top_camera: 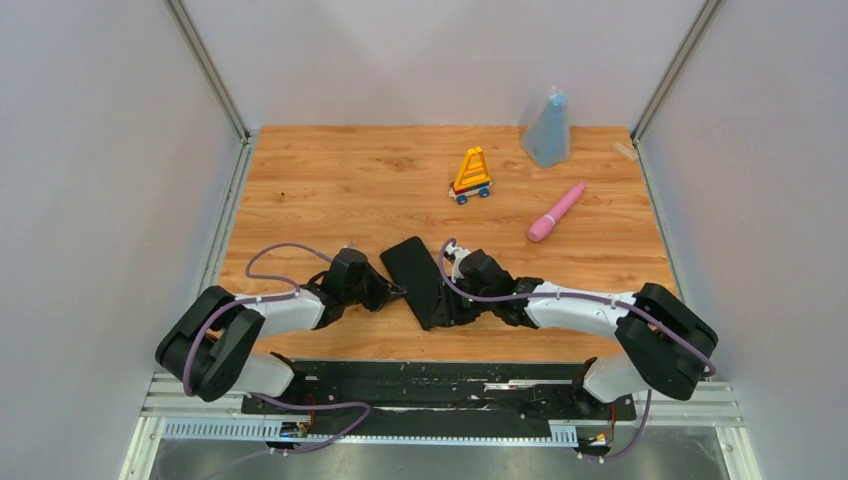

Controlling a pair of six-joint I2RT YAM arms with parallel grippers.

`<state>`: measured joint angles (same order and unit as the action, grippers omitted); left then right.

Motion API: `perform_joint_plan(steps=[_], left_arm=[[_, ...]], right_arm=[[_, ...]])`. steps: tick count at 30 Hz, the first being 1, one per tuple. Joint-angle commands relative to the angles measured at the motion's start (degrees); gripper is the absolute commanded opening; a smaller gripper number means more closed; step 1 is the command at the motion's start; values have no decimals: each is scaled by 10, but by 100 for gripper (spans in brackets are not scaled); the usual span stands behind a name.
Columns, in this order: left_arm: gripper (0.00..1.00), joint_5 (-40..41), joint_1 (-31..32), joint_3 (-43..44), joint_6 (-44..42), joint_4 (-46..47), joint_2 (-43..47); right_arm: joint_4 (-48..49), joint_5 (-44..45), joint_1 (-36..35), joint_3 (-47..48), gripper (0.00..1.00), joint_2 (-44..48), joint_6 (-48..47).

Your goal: Sort the hair-cutting tools

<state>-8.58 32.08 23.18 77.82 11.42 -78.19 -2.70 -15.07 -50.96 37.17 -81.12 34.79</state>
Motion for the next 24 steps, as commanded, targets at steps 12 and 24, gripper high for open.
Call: perform_joint_plan(steps=[12, 24], left_arm=[[0, 84, 44, -32, 173, 167, -59], [0, 84, 44, -44, 177, 185, -67]], right_arm=[[83, 38, 0, -26, 32, -69, 15], [82, 93, 17, -39, 10, -71, 25]])
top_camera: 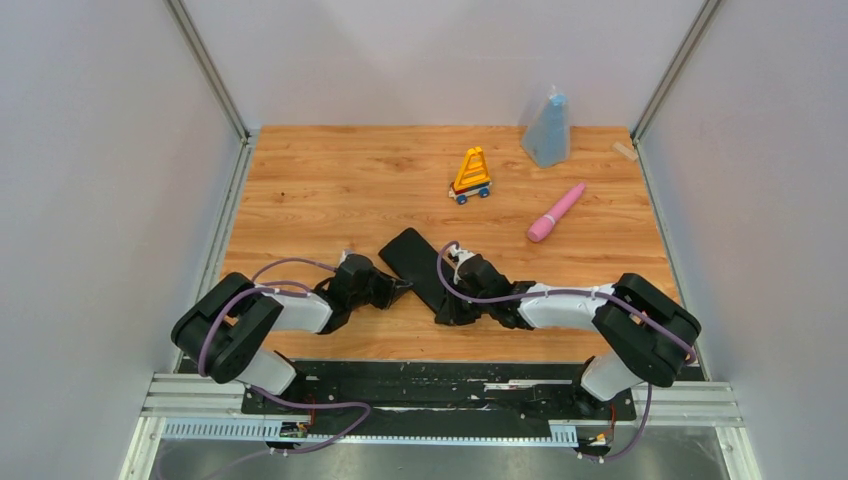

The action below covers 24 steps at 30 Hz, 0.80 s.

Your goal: Sort the hair-cutting tools

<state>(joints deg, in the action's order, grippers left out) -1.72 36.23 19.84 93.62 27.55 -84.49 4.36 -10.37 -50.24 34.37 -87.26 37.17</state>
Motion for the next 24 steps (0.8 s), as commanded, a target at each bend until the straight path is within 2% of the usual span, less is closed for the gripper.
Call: perform_joint_plan(steps=[1, 5, 9, 15, 24], left_arm=[[0, 15, 2, -12, 20, 23, -3], [0, 38, -14, -12, -5, -8, 7], [0, 40, -60, 11, -58, -117, 27], [0, 62, -125, 45, -145, -227, 56], [0, 8, -195, 78, -228, -238, 22]], right_arm=[[7, 46, 11, -11, 2, -9, 0], [-25, 37, 13, -10, 0, 4, -11], [-91, 30, 14, -8, 0, 8, -26], [-147, 31, 17, -27, 0, 27, -44], [-177, 69, 19, -17, 0, 22, -46]])
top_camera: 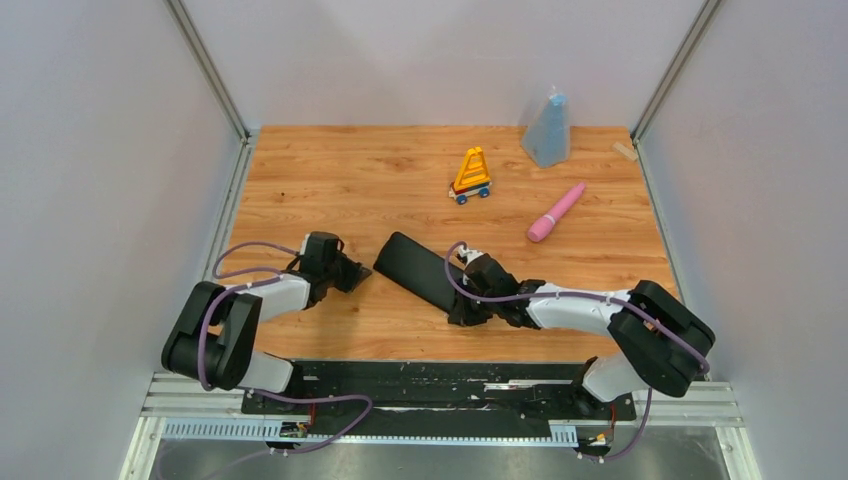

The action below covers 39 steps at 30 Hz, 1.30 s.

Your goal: Sort the hair-cutting tools

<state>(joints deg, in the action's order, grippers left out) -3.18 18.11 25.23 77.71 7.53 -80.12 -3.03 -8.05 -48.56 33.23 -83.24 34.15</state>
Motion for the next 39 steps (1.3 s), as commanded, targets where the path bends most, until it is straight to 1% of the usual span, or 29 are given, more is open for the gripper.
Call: perform_joint_plan(steps=[1, 3, 5, 6, 7, 8, 9, 10, 11, 13, 16, 19, 20, 24, 26, 28, 30, 32, 33, 34, 36, 37, 38, 39], left_arm=[[0, 3, -15, 33, -75, -35, -30], [0, -35, -16, 44, -94, -18, -36], [13, -70, -13, 37, -96, 18, -31], [31, -78, -11, 32, -88, 27, -26], [42, -90, -10, 18, -81, 43, -9], [61, -92, -4, 5, -78, 51, 1], [70, -92, 6, -1, -73, 51, 23], [84, -91, 12, -9, -71, 47, 36], [94, -86, 27, -13, -68, 45, 58], [99, -82, 50, -22, -59, 46, 88], [100, -78, 78, -38, -39, 70, 106], [100, -83, 105, -44, -16, 100, 88], [100, -84, 110, -46, -11, 125, 79], [98, -98, 138, -44, 18, 212, 8], [94, -104, 148, -44, 34, 255, -44], [90, -103, 155, -45, 54, 295, -79], [85, -102, 163, -44, 69, 337, -109], [74, -96, 169, -44, 82, 372, -133], [64, -92, 170, -44, 85, 389, -139], [59, -85, 170, -45, 90, 395, -147], [43, -72, 171, -46, 96, 406, -154], [40, -68, 171, -47, 98, 411, -156], [34, -58, 171, -47, 99, 412, -156], [32, -53, 170, -47, 99, 412, -156]], right_arm=[[-99, 37, 1, -1, 0, -25, -16], [-74, 6, 0, 3, 0, -31, -16], [-46, -25, -1, 11, 0, -33, -13], [-39, -36, -1, 20, 0, -36, -12], [-36, -45, -1, 33, 0, -38, -13], [-35, -50, 0, 45, 0, -41, -15], [-35, -58, 0, 59, 0, -42, -16], [-34, -65, -1, 72, 0, -41, -18], [-33, -73, -1, 86, 0, -43, -18], [-33, -88, 0, 112, 0, -48, -19], [-34, -101, 0, 142, 0, -56, -20], [-35, -105, 0, 155, 0, -56, -18], [-36, -107, 0, 158, 0, -54, -17], [-36, -110, 0, 165, 0, -49, -15], [-36, -109, 0, 166, 0, -49, -14], [-36, -111, 0, 166, 0, -50, -14], [-36, -113, 0, 164, 0, -50, -14], [-40, -113, -1, 160, 0, -47, -15], [-43, -112, 0, 157, 0, -44, -16], [-46, -110, -1, 154, 0, -41, -17], [-55, -105, -1, 143, 0, -30, -20], [-60, -104, -1, 135, 0, -25, -21], [-62, -103, -1, 126, 0, -19, -22], [-65, -102, 0, 117, 0, -12, -22]])
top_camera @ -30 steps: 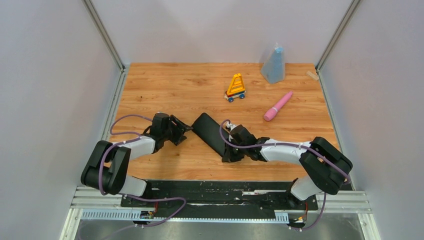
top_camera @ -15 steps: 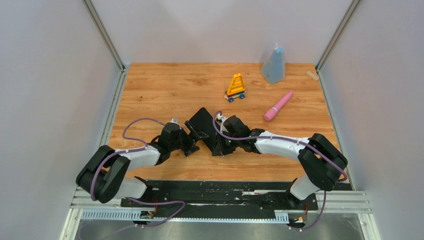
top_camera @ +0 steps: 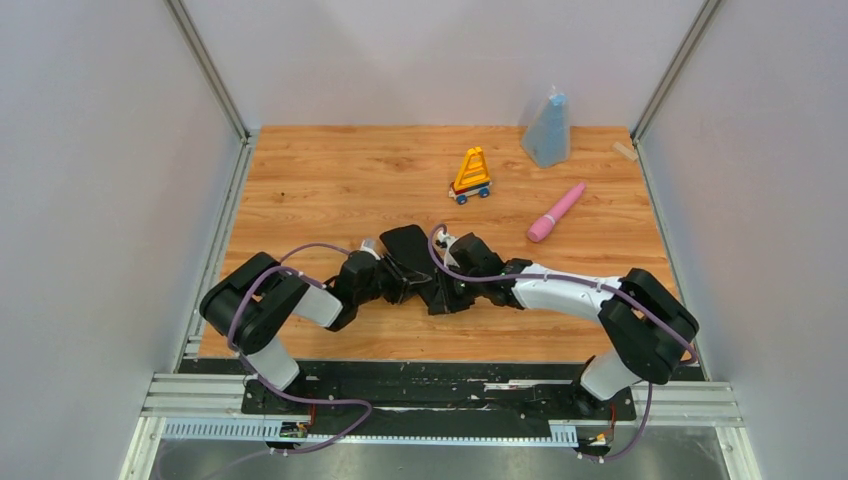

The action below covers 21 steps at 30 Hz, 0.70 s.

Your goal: Sort the hair-cutting tools

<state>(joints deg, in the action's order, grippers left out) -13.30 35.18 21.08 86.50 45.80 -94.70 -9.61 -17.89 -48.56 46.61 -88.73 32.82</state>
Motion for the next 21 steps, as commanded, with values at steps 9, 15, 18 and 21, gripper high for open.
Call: perform_joint_plan(steps=[9, 15, 18, 21], left_arm=[[15, 84, -7, -12, 30, 60, -31], [14, 84, -35, -45, 41, 101, -35], [14, 89, -47, -55, 29, 91, -23], [14, 96, -49, -50, 7, 56, -10]], right_arm=[[-41, 54, -2, -97, 0, 98, -32], [-76, 105, 0, -121, 0, 108, -36], [-73, 86, -2, -132, 0, 124, -38], [-50, 48, -1, -143, 0, 160, -52]])
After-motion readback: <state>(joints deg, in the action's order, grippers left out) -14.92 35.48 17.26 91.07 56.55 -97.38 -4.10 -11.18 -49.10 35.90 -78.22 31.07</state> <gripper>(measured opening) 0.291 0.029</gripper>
